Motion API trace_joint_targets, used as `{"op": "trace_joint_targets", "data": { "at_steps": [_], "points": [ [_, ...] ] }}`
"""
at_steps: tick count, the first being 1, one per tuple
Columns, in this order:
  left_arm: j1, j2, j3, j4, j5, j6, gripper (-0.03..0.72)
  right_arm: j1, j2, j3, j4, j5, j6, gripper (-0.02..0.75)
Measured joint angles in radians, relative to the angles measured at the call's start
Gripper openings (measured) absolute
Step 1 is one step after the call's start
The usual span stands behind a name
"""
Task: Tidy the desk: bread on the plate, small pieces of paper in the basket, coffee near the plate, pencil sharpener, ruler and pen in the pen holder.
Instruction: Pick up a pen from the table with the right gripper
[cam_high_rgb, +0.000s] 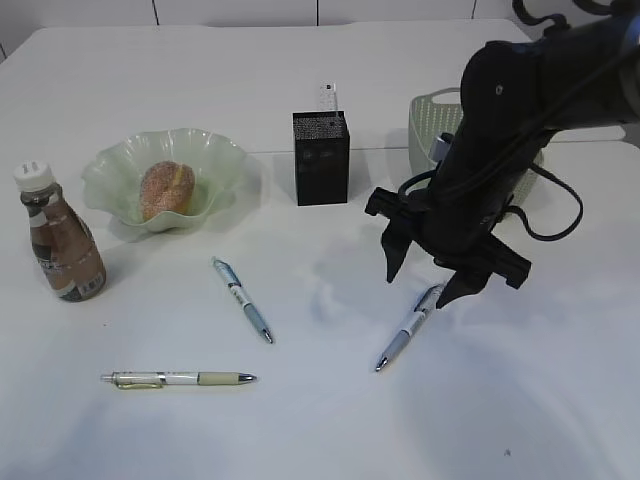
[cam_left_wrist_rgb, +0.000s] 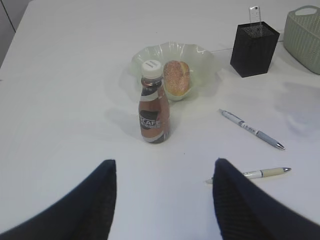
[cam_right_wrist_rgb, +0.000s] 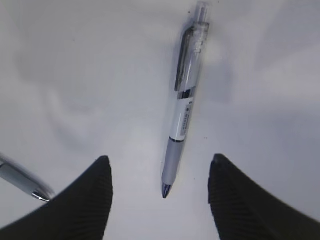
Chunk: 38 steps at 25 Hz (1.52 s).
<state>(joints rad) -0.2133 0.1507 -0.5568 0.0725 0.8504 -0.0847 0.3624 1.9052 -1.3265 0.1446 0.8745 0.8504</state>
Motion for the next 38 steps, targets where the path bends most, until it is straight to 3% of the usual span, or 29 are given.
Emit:
{"op": "trace_joint_targets", "data": {
  "at_steps": [38],
  "points": [
    [0.000, 0.000, 0.000, -0.049, 0.018, 0.002, 0.408, 0.000, 0.131, 0.000, -0.108, -0.088, 0.122, 0.480]
  ]
}}
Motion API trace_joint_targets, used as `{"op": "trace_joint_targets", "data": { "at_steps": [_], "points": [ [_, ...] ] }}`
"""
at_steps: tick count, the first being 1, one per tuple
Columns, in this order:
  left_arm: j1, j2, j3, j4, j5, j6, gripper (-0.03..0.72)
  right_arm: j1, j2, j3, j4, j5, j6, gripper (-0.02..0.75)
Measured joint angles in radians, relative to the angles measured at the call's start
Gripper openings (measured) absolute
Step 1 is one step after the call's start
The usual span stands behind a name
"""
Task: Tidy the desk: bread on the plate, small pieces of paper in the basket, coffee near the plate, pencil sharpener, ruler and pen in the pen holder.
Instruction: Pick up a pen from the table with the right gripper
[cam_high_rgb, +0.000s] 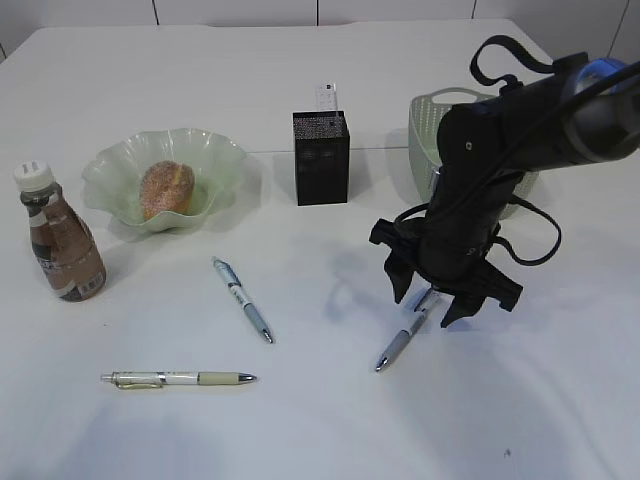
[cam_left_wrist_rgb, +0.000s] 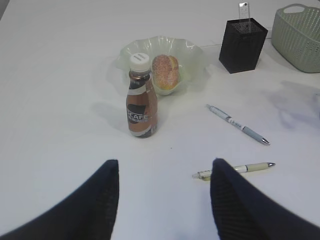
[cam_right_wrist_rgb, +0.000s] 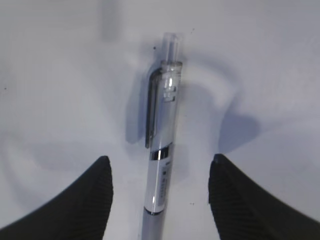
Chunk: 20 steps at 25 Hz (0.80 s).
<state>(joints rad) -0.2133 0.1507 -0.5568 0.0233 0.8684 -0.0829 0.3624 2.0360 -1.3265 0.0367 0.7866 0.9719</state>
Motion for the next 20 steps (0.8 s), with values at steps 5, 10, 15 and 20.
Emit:
{"op": "trace_joint_targets", "data": {
  "at_steps": [5, 10, 15, 20],
  "points": [
    [0.000, 0.000, 0.000, 0.000, 0.000, 0.000, 0.399, 0.000, 0.000, 0.000, -0.008, 0.000, 0.007, 0.480],
    [0.000, 0.000, 0.000, 0.000, 0.000, 0.000, 0.394, 0.000, 0.004, 0.000, -0.008, 0.000, 0.007, 0.480],
    [0.000, 0.000, 0.000, 0.000, 0.002, 0.000, 0.394, 0.000, 0.022, 0.000, 0.007, 0.000, 0.009, 0.480],
    [0.000, 0.000, 0.000, 0.000, 0.002, 0.000, 0.394, 0.000, 0.025, 0.000, 0.014, 0.000, 0.009, 0.480]
  ]
}}
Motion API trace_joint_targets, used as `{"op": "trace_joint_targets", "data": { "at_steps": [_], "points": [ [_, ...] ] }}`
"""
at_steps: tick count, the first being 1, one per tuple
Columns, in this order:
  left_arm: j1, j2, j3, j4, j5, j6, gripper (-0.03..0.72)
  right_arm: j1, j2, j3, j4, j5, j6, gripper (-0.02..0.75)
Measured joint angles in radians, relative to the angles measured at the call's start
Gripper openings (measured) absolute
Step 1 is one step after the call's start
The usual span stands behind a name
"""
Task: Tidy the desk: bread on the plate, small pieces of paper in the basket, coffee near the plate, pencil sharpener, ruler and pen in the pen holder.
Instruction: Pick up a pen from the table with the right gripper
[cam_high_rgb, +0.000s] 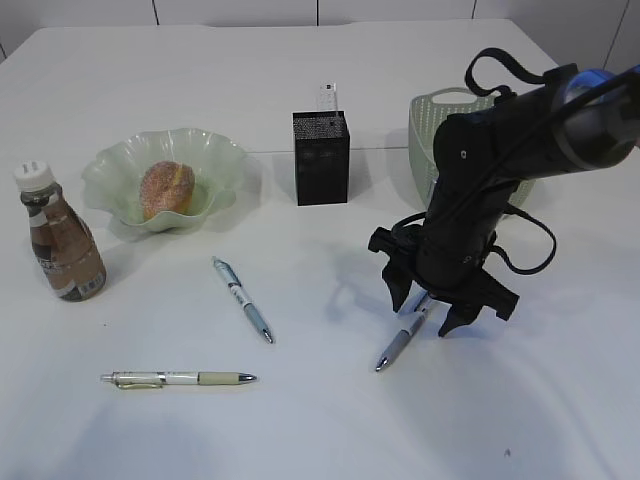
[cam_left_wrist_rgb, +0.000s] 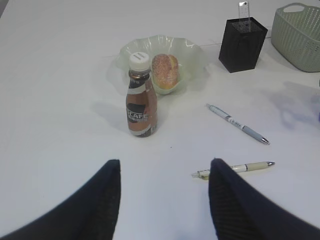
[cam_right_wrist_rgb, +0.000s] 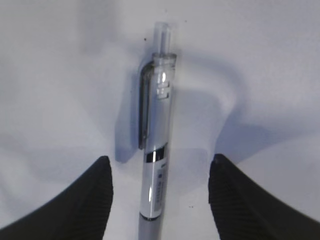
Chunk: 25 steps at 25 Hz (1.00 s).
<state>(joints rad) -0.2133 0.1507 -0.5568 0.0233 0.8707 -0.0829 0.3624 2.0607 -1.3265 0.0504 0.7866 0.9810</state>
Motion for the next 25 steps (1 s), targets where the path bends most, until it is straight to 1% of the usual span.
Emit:
{"op": "trace_joint_targets", "data": {
  "at_steps": [14, 19, 23, 24, 25],
  "points": [
    [0.000, 0.000, 0.000, 0.000, 0.002, 0.000, 0.393, 0.000, 0.016, -0.002, 0.000, 0.023, 0.000, 0.478],
    [0.000, 0.000, 0.000, 0.000, 0.002, 0.000, 0.393, 0.000, 0.016, -0.002, 0.000, 0.040, 0.000, 0.414],
    [0.000, 0.000, 0.000, 0.000, 0.002, 0.000, 0.393, 0.000, 0.016, -0.002, -0.004, 0.043, 0.000, 0.338],
    [0.000, 0.000, 0.000, 0.000, 0.002, 0.000, 0.391, 0.000, 0.016, -0.002, -0.004, 0.044, 0.000, 0.330],
    [0.000, 0.000, 0.000, 0.000, 0.002, 0.000, 0.386, 0.000, 0.016, -0.002, -0.004, 0.044, 0.000, 0.298]
  ]
}}
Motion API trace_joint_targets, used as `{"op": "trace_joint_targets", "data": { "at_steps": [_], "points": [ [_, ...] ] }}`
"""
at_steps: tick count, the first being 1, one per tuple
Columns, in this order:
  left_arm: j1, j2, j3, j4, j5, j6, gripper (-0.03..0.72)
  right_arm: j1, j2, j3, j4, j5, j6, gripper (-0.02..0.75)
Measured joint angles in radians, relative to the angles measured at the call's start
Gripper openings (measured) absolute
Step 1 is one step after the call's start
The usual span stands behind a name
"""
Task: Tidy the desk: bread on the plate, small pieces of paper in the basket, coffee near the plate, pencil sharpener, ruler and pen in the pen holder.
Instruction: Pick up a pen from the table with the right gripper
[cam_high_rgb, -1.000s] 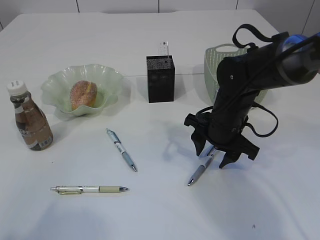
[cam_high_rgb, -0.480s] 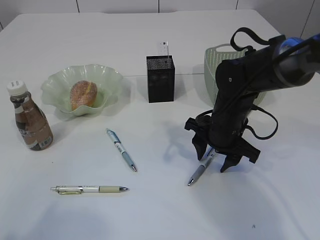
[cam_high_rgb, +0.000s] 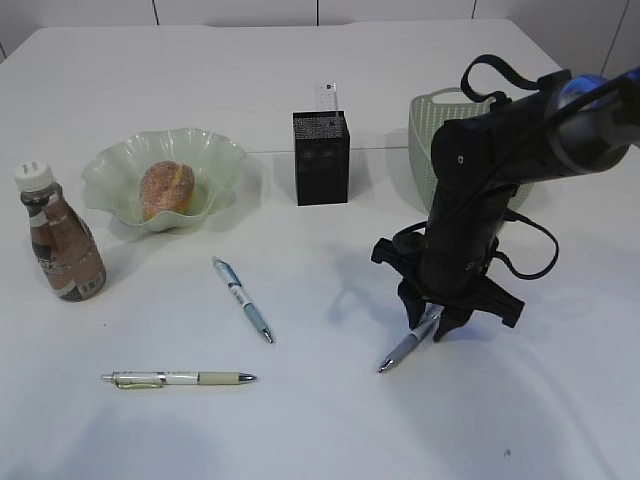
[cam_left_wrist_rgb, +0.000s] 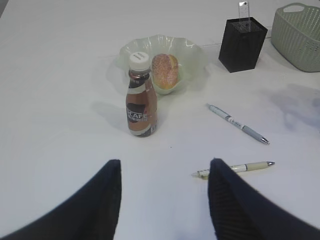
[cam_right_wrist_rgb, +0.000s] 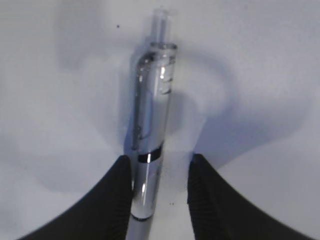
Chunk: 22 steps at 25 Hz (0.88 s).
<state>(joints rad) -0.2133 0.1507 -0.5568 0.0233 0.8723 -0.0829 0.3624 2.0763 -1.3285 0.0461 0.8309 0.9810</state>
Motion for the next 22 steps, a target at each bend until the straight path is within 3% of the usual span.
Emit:
{"op": "trace_joint_targets", "data": {
  "at_steps": [2, 3, 5, 17, 22],
  "points": [
    [0.000, 0.000, 0.000, 0.000, 0.000, 0.000, 0.372, 0.000, 0.000, 0.000, -0.002, 0.001, 0.000, 0.267],
    [0.000, 0.000, 0.000, 0.000, 0.000, 0.000, 0.363, 0.000, 0.000, 0.000, -0.006, 0.007, 0.000, 0.181],
    [0.000, 0.000, 0.000, 0.000, 0.000, 0.000, 0.350, 0.000, 0.000, 0.000, -0.012, 0.014, -0.002, 0.132],
    [0.000, 0.000, 0.000, -0.002, 0.000, 0.000, 0.338, 0.000, 0.000, -0.006, -0.037, 0.032, -0.121, 0.113],
    [0.000, 0.000, 0.000, 0.000, 0.000, 0.000, 0.326, 0.000, 0.000, -0.082, -0.046, 0.077, -0.274, 0.113]
  ]
}}
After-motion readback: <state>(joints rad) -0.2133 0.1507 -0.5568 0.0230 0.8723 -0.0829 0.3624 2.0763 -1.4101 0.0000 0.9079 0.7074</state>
